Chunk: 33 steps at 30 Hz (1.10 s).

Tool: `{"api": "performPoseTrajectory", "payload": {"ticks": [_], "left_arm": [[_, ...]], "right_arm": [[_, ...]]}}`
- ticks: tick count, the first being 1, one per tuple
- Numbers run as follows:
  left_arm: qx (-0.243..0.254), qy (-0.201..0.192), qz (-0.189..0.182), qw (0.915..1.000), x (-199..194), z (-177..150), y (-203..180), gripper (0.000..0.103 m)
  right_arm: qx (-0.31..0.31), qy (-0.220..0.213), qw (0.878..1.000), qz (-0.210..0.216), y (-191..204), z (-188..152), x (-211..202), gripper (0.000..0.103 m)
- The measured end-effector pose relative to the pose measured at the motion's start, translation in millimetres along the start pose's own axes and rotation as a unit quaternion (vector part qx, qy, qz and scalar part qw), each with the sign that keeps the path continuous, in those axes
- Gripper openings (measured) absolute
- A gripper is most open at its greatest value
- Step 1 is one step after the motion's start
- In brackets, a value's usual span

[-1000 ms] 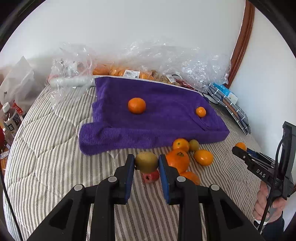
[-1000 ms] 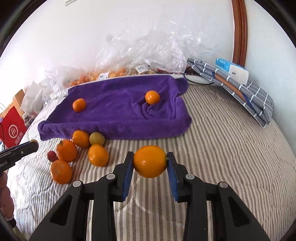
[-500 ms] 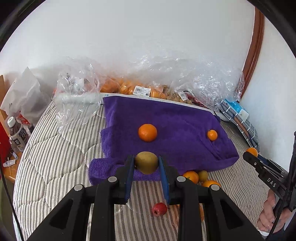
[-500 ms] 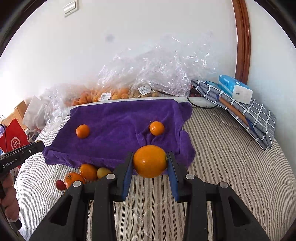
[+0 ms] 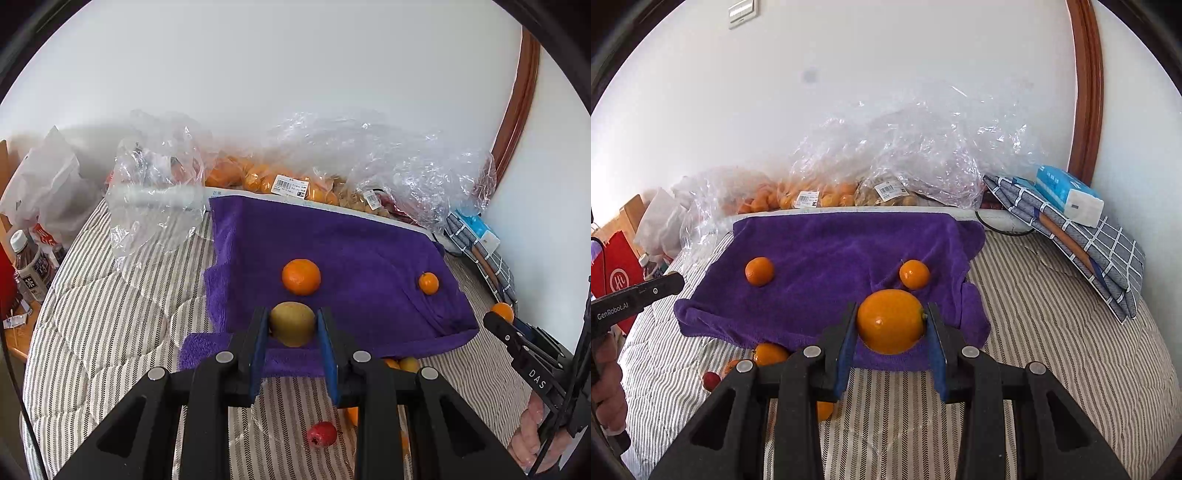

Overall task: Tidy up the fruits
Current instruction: 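Lift both held fruits and carry them over the purple towel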

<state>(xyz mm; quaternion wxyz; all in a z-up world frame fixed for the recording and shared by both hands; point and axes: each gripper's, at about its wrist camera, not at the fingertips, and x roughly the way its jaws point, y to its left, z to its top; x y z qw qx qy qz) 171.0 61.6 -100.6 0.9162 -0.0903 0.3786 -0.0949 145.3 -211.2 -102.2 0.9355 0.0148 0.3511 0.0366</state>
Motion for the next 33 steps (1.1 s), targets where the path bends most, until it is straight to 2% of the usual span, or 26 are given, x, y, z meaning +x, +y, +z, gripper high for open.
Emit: {"api": "performPoseTrajectory", "payload": {"ticks": [9,17,25,33], "left_arm": [[0.000,0.002,0.003,1.0000,3.5,3.1,2.4,0.025],[-0.012,0.001,0.006,0.9999,11.5,17.3,12.6,0.025],[-0.027,0.022,0.005,0.9994,42.2,24.1,17.6,0.025],[-0.024,0.046,0.011,0.9986,78.9,18.1,17.1,0.025]], "right_arm": [[-0.005,0.002,1.000,0.002,-0.3,0.1,2.3,0.035],[-0.007,-0.005,1.000,0.004,-2.4,13.5,9.3,0.035],[0.008,0.012,1.000,0.008,-12.1,20.1,40.5,0.035],[0.009,0.042,0.999,0.013,-12.7,9.7,76.2,0.035]]}}
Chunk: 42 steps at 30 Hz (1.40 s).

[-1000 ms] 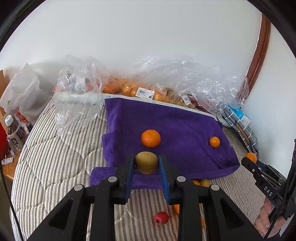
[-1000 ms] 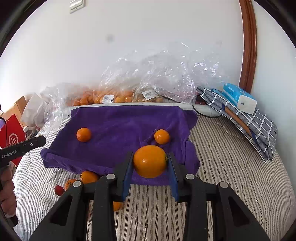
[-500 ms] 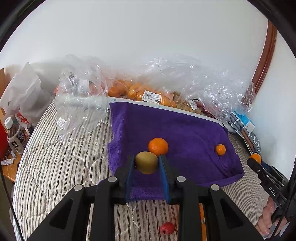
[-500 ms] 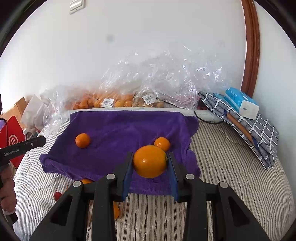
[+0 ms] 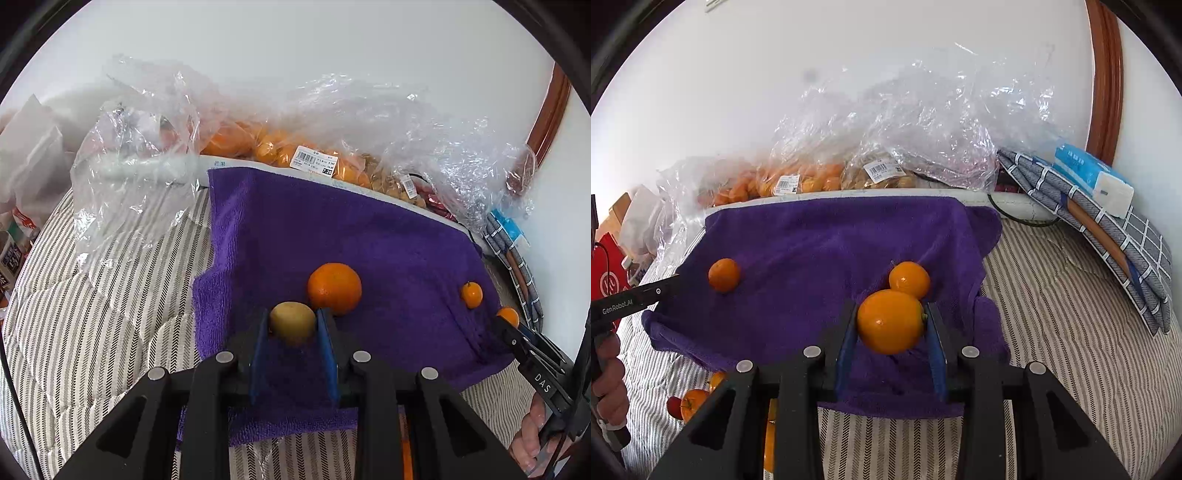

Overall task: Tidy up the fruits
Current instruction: 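Lift both held fruits and carry them over the purple towel, then lower both fruits onto the towel and open both grippers, then withdraw both grippers from the towel toward the loose fruit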

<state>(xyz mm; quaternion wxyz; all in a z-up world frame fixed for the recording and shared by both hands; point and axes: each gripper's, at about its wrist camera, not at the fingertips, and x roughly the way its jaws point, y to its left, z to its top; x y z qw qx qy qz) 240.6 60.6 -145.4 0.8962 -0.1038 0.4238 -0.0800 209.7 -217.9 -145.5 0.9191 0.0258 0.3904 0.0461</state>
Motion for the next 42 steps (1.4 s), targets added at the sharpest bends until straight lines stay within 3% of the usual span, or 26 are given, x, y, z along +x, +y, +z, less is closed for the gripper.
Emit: {"api": "performPoseTrajectory", "payload": {"ticks": [16,19,22,24,27,29,42], "left_arm": [[0.017,0.001,-0.008,0.9998,11.0,-3.4,-2.0,0.025],[0.026,0.003,-0.013,0.9996,11.3,-4.1,-4.5,0.032],[0.036,0.002,-0.023,0.9991,9.7,-5.3,-8.5,0.045],[0.043,-0.005,-0.018,0.9989,7.1,-7.5,-11.2,0.054],[0.050,-0.011,-0.013,0.9986,4.5,-10.6,-12.9,0.056],[0.050,-0.013,-0.011,0.9986,3.1,-11.4,-12.5,0.057],[0.037,-0.028,-0.017,0.9988,-26.4,-26.4,-10.7,0.063]], "right_arm": [[-0.003,0.019,1.000,0.003,5.1,-7.5,20.5,0.035],[-0.003,0.026,1.000,0.003,5.6,-8.9,23.5,0.035],[-0.005,0.025,1.000,0.002,6.6,-9.1,23.0,0.036],[-0.007,0.019,1.000,0.004,7.6,-8.9,19.9,0.045],[-0.016,0.004,1.000,0.001,9.3,-8.4,11.3,0.061],[-0.024,-0.001,1.000,-0.004,11.6,-7.6,5.4,0.065],[-0.009,0.001,1.000,-0.011,5.2,-26.4,-24.1,0.067]]}}
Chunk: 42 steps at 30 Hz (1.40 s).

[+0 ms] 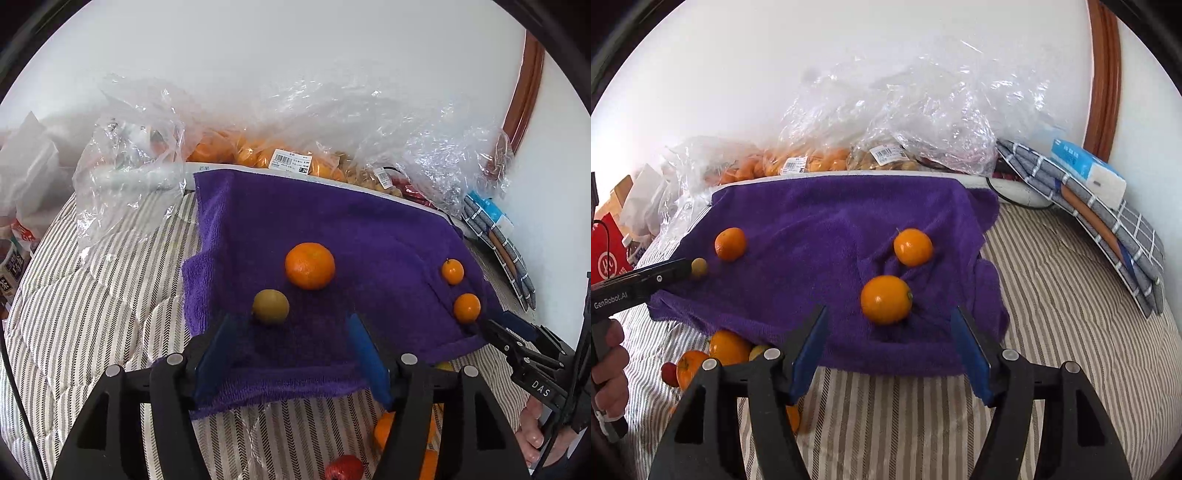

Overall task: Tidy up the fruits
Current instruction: 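Withdraw both grippers from the towel toward the loose fruit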

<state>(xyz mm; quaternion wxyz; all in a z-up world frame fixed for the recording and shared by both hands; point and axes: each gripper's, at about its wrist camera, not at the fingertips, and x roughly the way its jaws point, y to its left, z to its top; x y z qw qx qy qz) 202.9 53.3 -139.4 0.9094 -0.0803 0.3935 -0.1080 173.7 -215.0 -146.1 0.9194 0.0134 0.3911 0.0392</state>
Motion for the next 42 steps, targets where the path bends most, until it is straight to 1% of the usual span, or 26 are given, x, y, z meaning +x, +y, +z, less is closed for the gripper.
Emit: {"api": "performPoseTrajectory", "payload": {"ticks": [4,7,10,13,16,19,26,34,40,42], "left_arm": [[-0.001,-0.003,0.001,1.0000,-12.0,-4.8,0.2,0.064],[0.000,-0.004,0.007,1.0000,-21.1,-7.9,-0.5,0.064],[-0.014,0.001,0.009,0.9999,-27.8,-11.1,2.6,0.066],[-0.027,0.009,0.006,0.9996,-31.8,-15.6,7.6,0.066],[-0.037,0.010,0.007,0.9992,-37.1,-20.1,13.9,0.066],[-0.043,0.015,0.014,0.9989,-40.0,-23.0,19.0,0.066],[-0.045,0.016,0.021,0.9986,-45.4,-28.2,25.5,0.066],[-0.047,0.016,0.030,0.9983,-48.4,-30.6,33.5,0.066],[-0.053,0.020,0.036,0.9978,-50.6,-34.4,43.2,0.066],[-0.057,0.022,0.036,0.9975,-50.5,-35.7,45.5,0.066]], "right_arm": [[0.012,0.000,1.000,0.005,-2.4,-2.6,-10.9,0.067],[0.014,-0.013,1.000,0.008,-1.5,-1.7,-23.3,0.067],[0.011,-0.023,1.000,0.008,2.8,-0.8,-36.3,0.067],[0.010,-0.024,0.999,0.021,7.4,-3.7,-45.4,0.067],[0.000,-0.026,0.999,0.025,14.6,-9.5,-51.8,0.067],[-0.010,-0.024,0.999,0.025,21.4,-15.0,-53.5,0.067],[-0.007,-0.006,0.999,0.036,27.6,-26.4,-48.7,0.067],[-0.004,-0.005,0.999,0.045,31.4,-27.1,-47.4,0.067],[0.004,0.002,0.998,0.060,34.3,-28.7,-44.1,0.067],[0.000,0.006,0.998,0.061,38.2,-30.3,-41.2,0.064]]}}
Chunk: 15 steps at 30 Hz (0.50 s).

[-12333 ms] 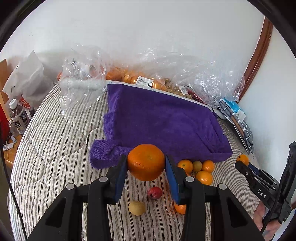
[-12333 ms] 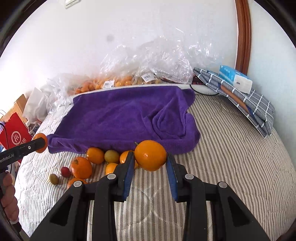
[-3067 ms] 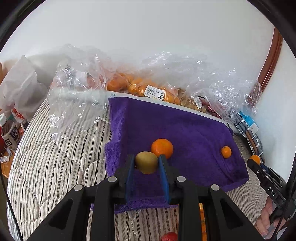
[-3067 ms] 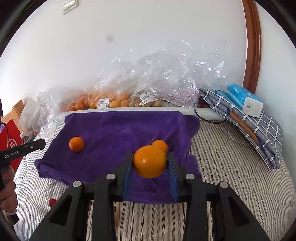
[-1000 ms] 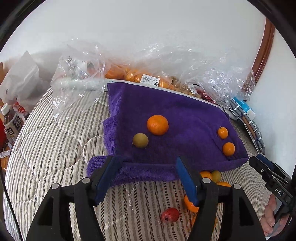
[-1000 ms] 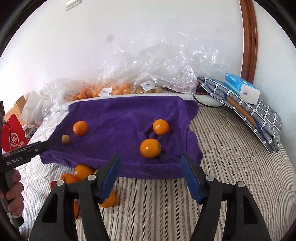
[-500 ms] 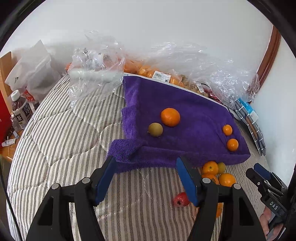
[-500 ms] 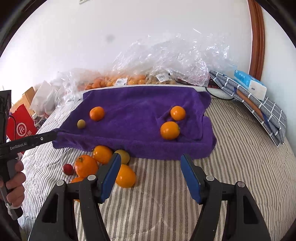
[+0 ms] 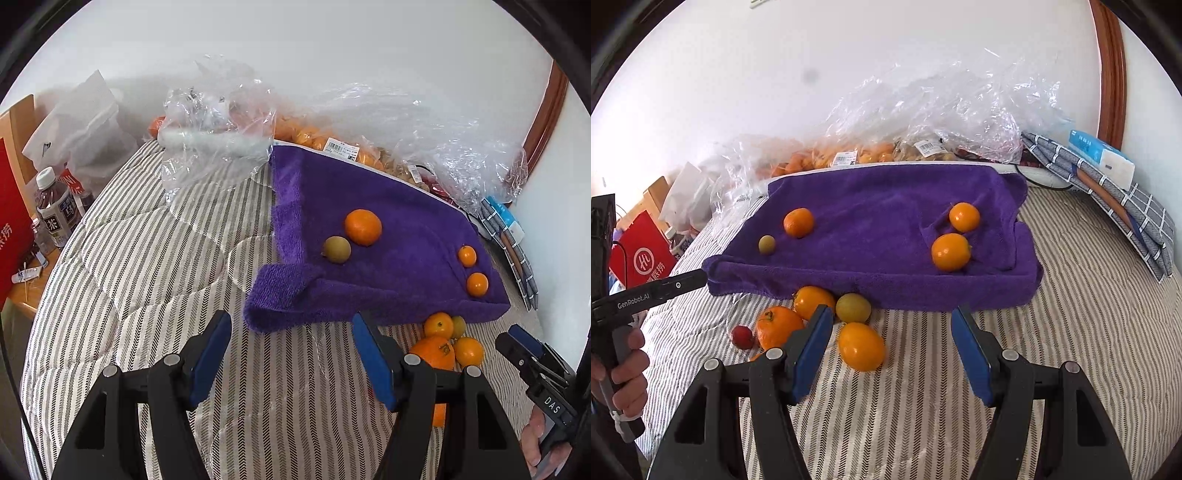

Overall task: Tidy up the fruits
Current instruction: 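Withdraw both grippers from the towel toward the loose fruit, then grasp another orange in front of the towel with the right gripper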

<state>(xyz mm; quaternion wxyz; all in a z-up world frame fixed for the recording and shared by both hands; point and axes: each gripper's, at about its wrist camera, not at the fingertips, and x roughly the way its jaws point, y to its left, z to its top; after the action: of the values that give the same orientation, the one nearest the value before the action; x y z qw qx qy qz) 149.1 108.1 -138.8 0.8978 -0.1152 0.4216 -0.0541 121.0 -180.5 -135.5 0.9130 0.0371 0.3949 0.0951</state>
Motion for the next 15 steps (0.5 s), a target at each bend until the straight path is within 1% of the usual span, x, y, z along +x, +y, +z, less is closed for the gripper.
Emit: {"api": "performPoseTrajectory", "payload": {"ticks": [4,7,9,10,13,15], "left_arm": [[-0.004,0.005,-0.003,1.0000,1.3,-1.4,2.4,0.066],[0.000,0.003,-0.002,1.0000,0.5,-3.0,1.9,0.066],[0.000,0.005,-0.003,1.0000,1.0,-3.5,2.1,0.066],[-0.001,0.006,-0.004,1.0000,1.1,-4.0,2.3,0.066],[0.001,0.008,-0.003,1.0000,1.2,-5.6,3.0,0.066],[0.000,0.008,-0.004,1.0000,1.0,-7.4,4.2,0.066]], "right_arm": [[-0.010,0.022,1.000,0.017,7.6,-7.6,11.5,0.059],[-0.018,0.033,0.999,0.018,12.1,-14.9,21.2,0.056],[-0.020,0.045,0.999,0.021,14.1,-17.4,28.7,0.050],[-0.020,0.048,0.998,0.022,14.4,-18.7,31.6,0.048],[-0.020,0.054,0.998,0.022,15.1,-21.1,39.5,0.047],[-0.022,0.052,0.998,0.021,15.8,-19.8,41.1,0.045]]}}
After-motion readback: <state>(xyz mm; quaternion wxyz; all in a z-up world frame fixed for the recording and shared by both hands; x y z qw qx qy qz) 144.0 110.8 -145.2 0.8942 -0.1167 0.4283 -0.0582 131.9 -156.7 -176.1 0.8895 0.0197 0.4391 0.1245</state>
